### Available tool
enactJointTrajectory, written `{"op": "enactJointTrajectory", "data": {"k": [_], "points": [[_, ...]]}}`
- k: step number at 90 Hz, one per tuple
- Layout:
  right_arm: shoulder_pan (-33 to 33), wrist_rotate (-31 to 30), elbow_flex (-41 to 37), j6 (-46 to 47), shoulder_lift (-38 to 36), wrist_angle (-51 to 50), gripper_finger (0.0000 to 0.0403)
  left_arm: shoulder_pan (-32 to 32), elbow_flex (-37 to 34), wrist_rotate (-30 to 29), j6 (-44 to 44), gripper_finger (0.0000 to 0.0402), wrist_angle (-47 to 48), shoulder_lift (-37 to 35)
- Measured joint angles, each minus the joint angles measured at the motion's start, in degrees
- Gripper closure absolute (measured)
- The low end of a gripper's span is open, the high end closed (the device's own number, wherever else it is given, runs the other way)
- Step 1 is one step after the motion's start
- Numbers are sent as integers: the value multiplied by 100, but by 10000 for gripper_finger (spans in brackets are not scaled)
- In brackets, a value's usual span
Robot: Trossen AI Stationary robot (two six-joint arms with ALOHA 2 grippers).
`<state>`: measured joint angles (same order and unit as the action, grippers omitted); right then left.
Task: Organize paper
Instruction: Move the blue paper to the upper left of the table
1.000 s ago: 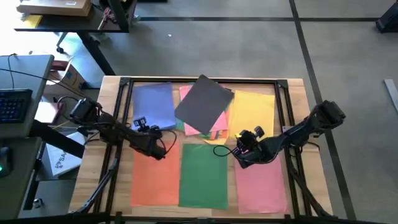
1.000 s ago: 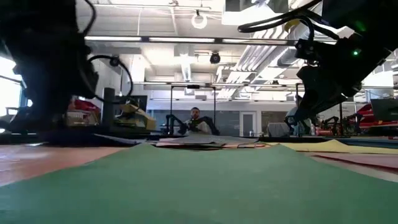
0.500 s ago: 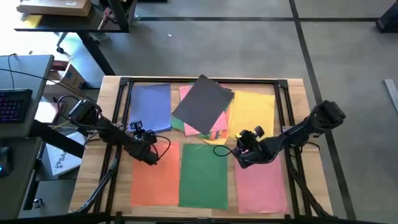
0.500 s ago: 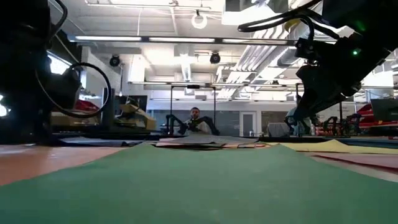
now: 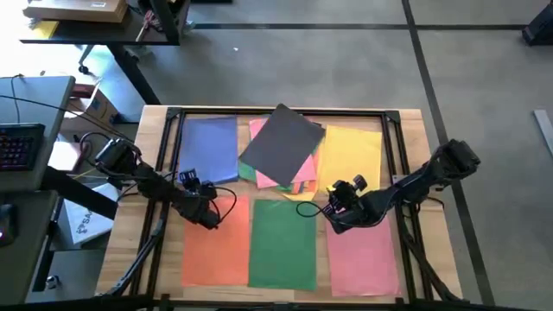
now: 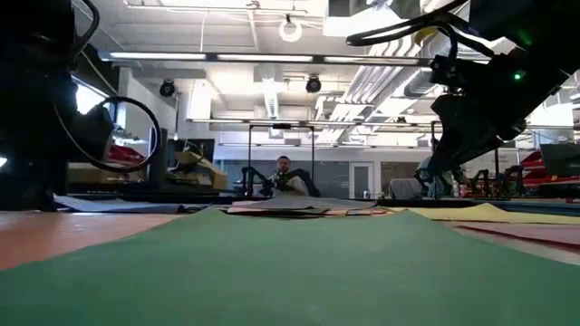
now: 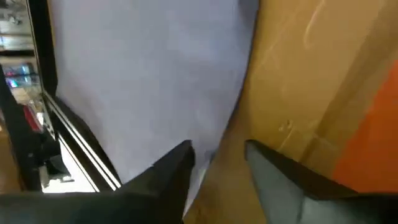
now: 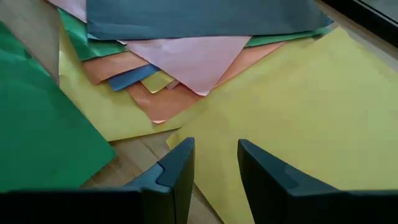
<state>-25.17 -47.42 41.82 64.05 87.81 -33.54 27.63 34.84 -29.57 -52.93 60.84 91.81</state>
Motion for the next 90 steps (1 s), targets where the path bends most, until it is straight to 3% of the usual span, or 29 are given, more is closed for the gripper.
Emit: {"op": "enactJointTrajectory", "data": {"k": [9,22,33,46,59,75,90], "points": [[1,0,0,0,0,0,295,94,274,118,-436,212,222,2],[0,0,0,0,0,0,295,159,719,-265,-810,223,334,0],[4,-135,0,0,0,27,295,-200,784,-572,-1089,261,336,-21],[4,-204,0,0,0,152,295,-957,583,-840,-1229,336,33,-40],[4,-182,0,0,0,153,295,-1826,328,-913,-731,395,-661,-48],[4,-177,0,0,0,153,295,-2662,-37,-789,513,396,-2189,-69],[4,-167,0,0,0,150,295,-2837,-91,-830,1094,399,-2745,-76]]}}
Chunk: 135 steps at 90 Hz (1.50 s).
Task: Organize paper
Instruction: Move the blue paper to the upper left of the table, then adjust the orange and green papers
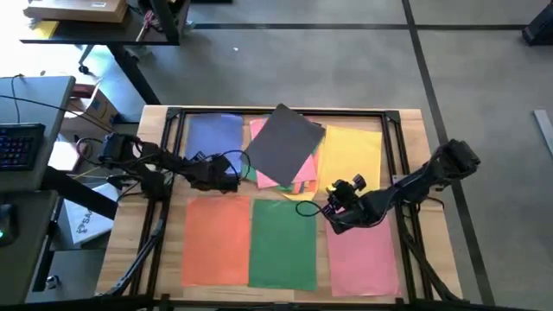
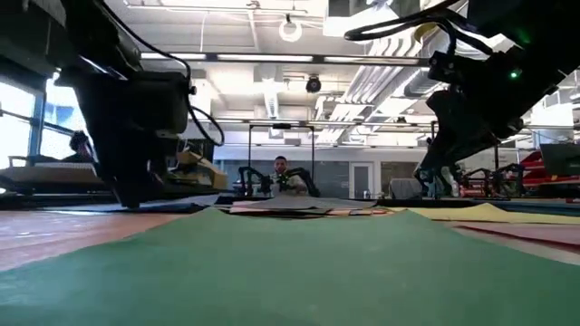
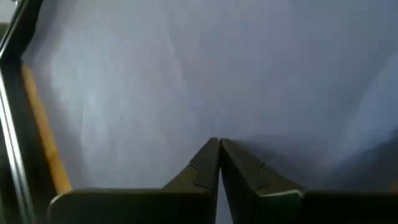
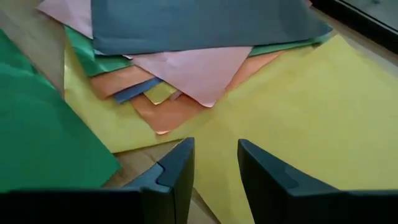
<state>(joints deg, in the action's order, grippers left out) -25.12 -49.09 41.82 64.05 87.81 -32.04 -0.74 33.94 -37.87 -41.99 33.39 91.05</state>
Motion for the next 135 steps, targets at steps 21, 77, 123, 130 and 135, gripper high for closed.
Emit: {"op": "enactJointTrajectory", "data": {"k": [21,77,123,130,135], "points": [[0,0,0,0,0,-1,295,77,6,151,-118,401,131,-5],[0,1,0,0,0,-1,295,511,-9,234,-367,401,921,13],[0,-1,0,0,0,-2,295,1058,756,176,-291,401,1319,-390],[0,-1,0,0,0,-1,295,1178,788,171,-381,401,1320,-430],[0,-1,0,0,0,1,295,1250,788,199,-510,401,1334,-433]]}}
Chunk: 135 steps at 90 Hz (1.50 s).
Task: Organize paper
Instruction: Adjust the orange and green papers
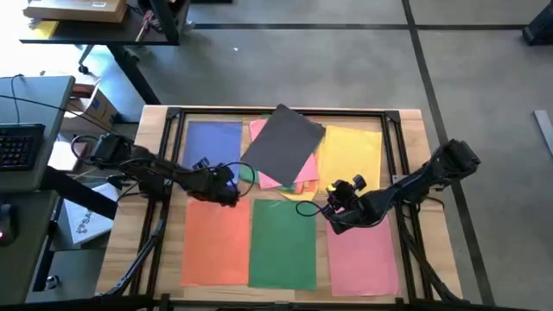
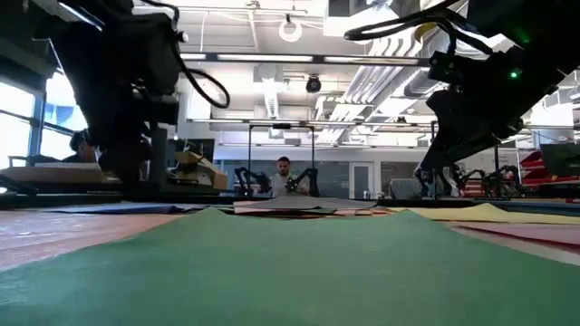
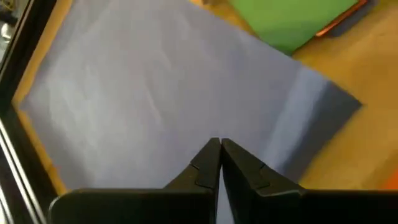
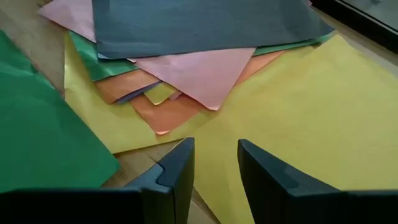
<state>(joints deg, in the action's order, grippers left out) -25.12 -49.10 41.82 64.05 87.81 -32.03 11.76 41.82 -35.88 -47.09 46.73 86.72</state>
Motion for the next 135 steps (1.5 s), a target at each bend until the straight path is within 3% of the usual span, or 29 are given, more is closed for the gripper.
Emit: {"op": "enactJointTrajectory", "data": {"k": [14,36,56,67,76,100,135], "points": [[0,0,0,0,0,1,295,315,0,715,-452,401,-135,0],[-2,44,-2,9,0,211,295,1625,2,1650,-1390,401,-1179,0],[-4,1163,-2,-1863,244,2619,295,2707,-273,1642,-2135,401,-2425,14],[-4,2090,0,-2972,770,4412,295,3097,-484,1614,-2492,401,-2798,124],[-6,2689,25,-3356,1293,5280,295,3339,-553,1577,-2698,401,-2858,168],[-2,3017,332,-3313,2320,5506,295,3762,-568,1630,-2635,401,-2864,107],[-4,2849,442,-3150,2428,5438,295,3792,-579,1215,-3106,401,-2847,111]]}}
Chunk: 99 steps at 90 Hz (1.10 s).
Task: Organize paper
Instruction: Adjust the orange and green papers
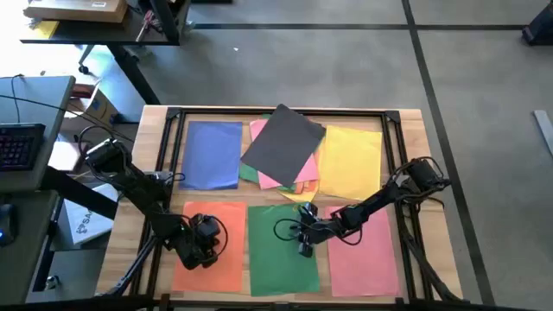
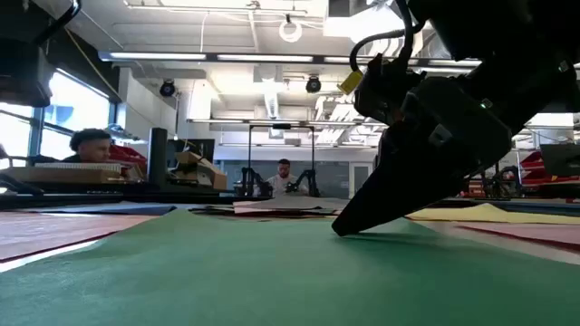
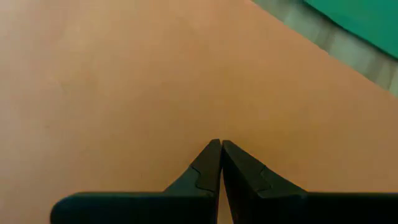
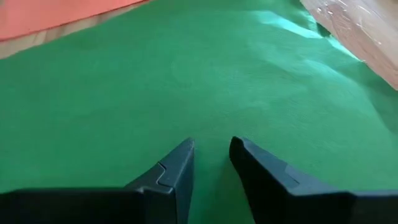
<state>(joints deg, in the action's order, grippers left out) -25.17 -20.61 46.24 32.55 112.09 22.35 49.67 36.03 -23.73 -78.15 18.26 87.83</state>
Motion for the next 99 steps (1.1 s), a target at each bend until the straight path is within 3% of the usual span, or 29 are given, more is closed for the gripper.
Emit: {"op": "enactJointTrajectory", "data": {"k": [43,99], "points": [[-138,-172,0,1066,1,-93,295,4,21,-104,45,402,-231,2],[-264,-205,-23,1167,-59,133,295,-2,621,-625,837,401,-120,-4]]}}
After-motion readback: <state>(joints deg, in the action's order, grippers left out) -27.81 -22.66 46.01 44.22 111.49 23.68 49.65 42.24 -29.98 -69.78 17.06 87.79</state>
